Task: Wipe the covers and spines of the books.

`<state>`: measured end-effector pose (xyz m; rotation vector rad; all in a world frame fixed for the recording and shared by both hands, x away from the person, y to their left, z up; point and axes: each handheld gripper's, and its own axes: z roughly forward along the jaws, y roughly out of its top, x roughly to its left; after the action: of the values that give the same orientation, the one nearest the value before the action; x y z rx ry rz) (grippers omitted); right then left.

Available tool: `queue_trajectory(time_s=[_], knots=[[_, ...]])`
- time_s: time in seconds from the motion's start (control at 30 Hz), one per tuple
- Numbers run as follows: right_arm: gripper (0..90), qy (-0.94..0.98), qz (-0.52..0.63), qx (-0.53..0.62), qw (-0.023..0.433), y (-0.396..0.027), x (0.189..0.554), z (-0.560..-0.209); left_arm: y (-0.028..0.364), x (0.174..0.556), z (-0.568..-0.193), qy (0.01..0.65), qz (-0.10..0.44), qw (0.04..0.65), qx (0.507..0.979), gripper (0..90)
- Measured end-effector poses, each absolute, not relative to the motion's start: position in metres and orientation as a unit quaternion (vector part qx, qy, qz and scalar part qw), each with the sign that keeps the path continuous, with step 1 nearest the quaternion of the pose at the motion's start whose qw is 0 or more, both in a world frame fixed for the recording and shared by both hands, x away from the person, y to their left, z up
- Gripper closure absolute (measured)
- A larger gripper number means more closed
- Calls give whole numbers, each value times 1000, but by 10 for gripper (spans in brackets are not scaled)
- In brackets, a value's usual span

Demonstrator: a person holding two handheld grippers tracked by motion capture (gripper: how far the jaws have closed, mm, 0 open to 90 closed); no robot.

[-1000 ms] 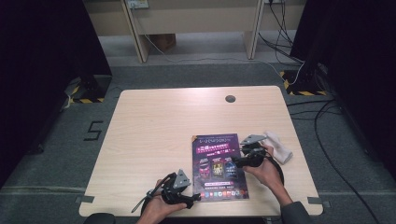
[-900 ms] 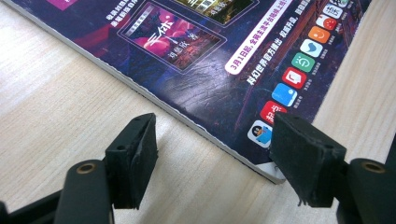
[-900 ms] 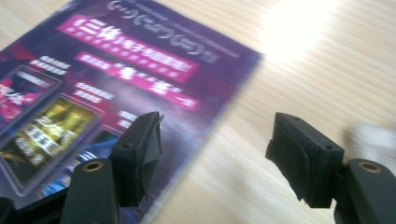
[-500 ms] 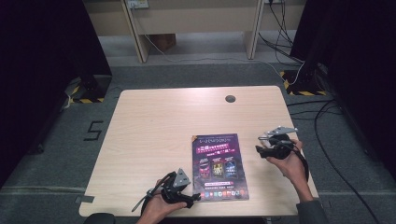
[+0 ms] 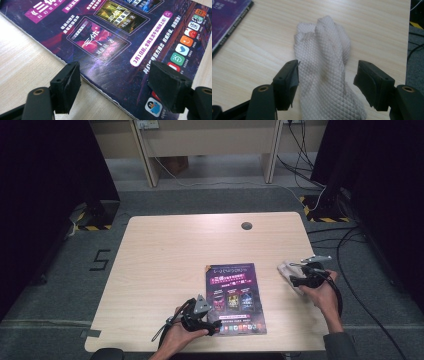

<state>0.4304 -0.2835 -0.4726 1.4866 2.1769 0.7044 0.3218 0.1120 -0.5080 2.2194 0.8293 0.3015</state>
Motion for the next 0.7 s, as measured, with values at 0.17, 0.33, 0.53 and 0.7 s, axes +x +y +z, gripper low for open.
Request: queue_trajectory(time_s=[0.17, 0.33, 0.53, 0.7], knots=[[374, 778, 249, 540, 201, -287, 434, -477, 113, 322, -508, 326, 111, 367, 864, 261], [382, 777, 248, 544, 196, -290, 436, -481, 112, 319, -508, 324, 115, 366, 865, 275], [402, 777, 248, 546, 189, -293, 436, -483, 111, 312, -506, 316, 115, 358, 871, 276], [450, 780, 243, 546, 184, -295, 437, -486, 109, 306, -505, 313, 131, 356, 870, 297]])
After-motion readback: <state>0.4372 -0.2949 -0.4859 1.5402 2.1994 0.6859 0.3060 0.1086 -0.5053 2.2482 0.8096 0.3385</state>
